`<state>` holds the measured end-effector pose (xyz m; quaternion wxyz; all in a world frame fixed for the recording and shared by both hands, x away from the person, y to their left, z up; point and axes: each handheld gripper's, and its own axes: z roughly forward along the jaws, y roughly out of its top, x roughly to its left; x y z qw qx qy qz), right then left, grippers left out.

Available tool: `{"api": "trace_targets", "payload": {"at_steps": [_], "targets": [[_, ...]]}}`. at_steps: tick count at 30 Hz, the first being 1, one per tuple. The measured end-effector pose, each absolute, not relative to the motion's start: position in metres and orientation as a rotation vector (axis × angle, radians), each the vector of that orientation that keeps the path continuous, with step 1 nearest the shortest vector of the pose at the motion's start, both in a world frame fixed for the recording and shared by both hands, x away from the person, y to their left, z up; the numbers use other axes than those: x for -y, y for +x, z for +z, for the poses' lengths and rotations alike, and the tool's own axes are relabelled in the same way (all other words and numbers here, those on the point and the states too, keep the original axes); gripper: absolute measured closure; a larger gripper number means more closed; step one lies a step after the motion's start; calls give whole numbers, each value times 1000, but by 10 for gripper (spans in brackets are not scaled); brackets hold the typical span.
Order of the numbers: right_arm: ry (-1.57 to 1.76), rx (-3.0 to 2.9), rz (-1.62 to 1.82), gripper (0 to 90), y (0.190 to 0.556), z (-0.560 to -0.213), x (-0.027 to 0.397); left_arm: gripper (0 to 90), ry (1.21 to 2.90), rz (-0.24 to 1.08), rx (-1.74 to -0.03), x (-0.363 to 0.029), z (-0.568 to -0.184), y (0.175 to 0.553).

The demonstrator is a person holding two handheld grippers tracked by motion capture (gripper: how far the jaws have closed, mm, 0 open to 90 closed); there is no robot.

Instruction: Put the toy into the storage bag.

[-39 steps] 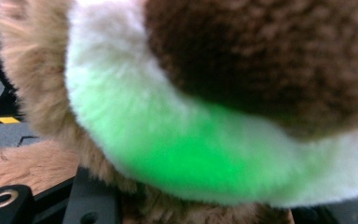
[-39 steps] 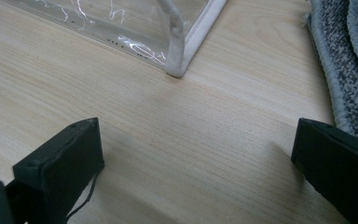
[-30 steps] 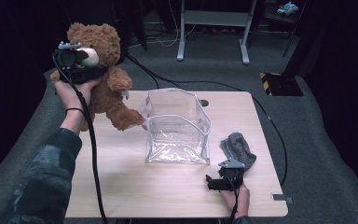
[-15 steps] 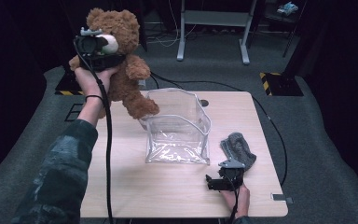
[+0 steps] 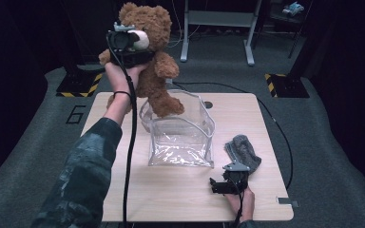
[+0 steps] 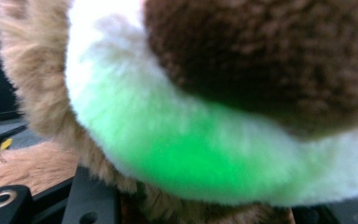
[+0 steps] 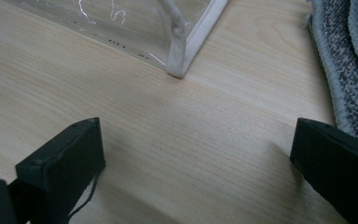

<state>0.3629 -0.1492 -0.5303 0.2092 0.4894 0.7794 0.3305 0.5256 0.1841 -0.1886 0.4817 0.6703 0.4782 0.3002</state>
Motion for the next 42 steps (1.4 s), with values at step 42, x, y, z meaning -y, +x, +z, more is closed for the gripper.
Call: {"api": "trace_targets", "payload": {"at_steps": [42], "targets": [[1362,-2161,926,28,362,-530,148,434,1606,553,-1163,-126,-279,543]]}}
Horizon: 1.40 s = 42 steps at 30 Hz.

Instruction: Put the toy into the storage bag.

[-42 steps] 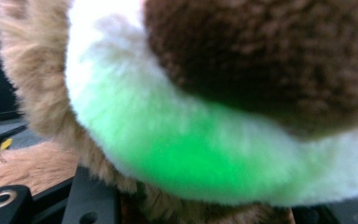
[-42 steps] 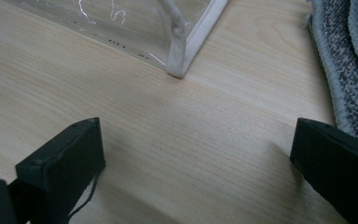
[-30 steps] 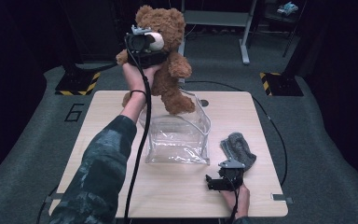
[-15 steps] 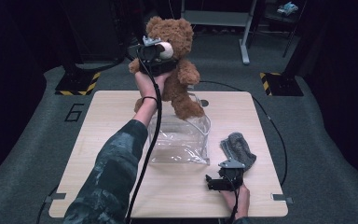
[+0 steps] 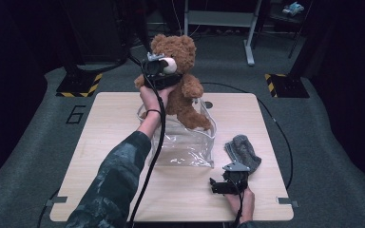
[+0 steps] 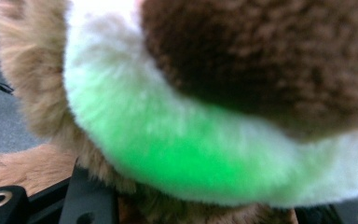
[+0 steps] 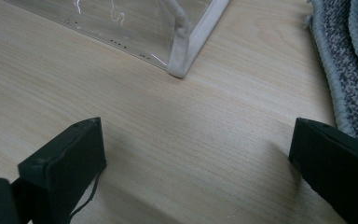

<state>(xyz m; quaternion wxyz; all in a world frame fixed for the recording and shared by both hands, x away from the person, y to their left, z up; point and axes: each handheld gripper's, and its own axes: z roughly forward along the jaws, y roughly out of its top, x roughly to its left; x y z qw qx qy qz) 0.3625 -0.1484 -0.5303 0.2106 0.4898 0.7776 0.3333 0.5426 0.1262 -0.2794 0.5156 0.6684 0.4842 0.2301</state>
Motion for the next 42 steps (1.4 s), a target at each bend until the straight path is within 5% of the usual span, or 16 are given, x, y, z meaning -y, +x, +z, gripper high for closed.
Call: {"api": "trace_targets", "payload": {"at_steps": [31,42], "targets": [[1363,-2157,925,28,362,-530,148,375,1854,443,-1219,-116,-328,502],[1367,-2156,924,28,362,-530,148,185,1902,393,-1249,-126,-327,503]]}}
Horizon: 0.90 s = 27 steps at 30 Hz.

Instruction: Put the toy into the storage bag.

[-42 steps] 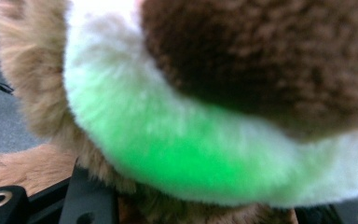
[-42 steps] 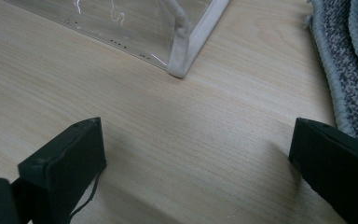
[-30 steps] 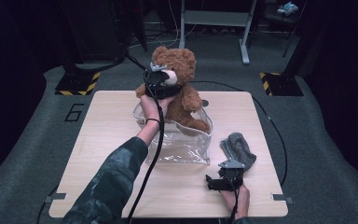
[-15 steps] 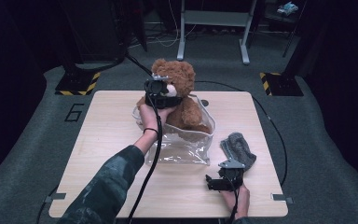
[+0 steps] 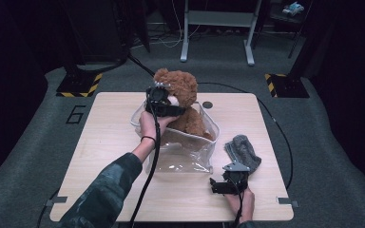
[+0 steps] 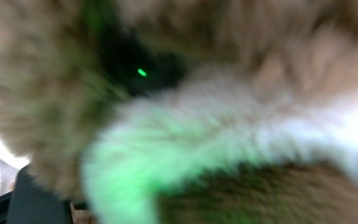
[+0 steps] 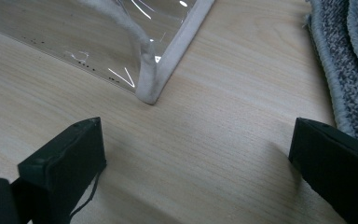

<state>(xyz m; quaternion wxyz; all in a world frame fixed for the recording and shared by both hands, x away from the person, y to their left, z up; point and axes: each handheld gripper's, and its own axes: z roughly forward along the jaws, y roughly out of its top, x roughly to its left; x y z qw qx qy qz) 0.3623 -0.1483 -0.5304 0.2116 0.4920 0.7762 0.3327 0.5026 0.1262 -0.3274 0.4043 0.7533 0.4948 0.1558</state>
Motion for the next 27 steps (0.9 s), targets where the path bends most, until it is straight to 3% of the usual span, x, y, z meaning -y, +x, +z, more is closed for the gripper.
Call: {"api": "trace_targets", "payload": {"at_steps": [9,27], "targets": [[1371,-2155,926,28,362,-530,148,84,1964,387,-1209,-141,-322,488],[1374,-2149,924,28,363,-530,148,53,1947,401,-1240,-216,-321,457]]}}
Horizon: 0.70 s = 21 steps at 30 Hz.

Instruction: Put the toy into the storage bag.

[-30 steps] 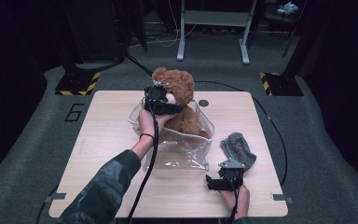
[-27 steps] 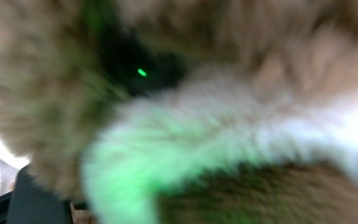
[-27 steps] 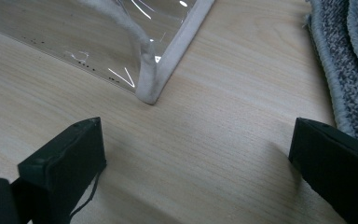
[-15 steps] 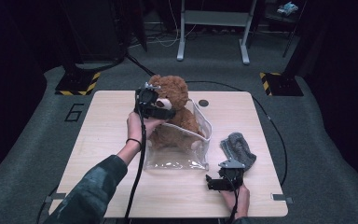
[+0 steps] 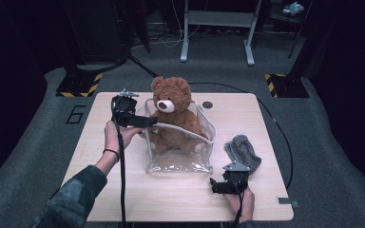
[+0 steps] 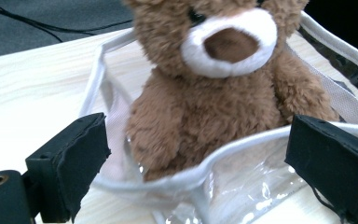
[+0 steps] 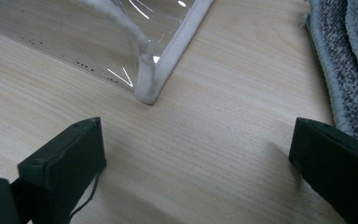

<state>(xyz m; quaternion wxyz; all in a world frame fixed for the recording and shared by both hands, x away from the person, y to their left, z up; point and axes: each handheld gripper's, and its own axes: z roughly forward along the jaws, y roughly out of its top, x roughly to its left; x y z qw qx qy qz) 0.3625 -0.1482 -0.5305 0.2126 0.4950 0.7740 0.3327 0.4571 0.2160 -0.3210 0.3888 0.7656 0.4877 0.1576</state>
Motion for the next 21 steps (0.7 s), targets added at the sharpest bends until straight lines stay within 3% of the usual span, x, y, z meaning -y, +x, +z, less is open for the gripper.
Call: {"api": "trace_targets", "payload": {"at_steps": [10,21], "targets": [[1383,-2146,923,28,362,-530,148,57,1903,398,-1300,-257,-328,439],[1384,-2145,923,28,362,-530,148,63,1899,385,-1358,-292,-361,420]]}}
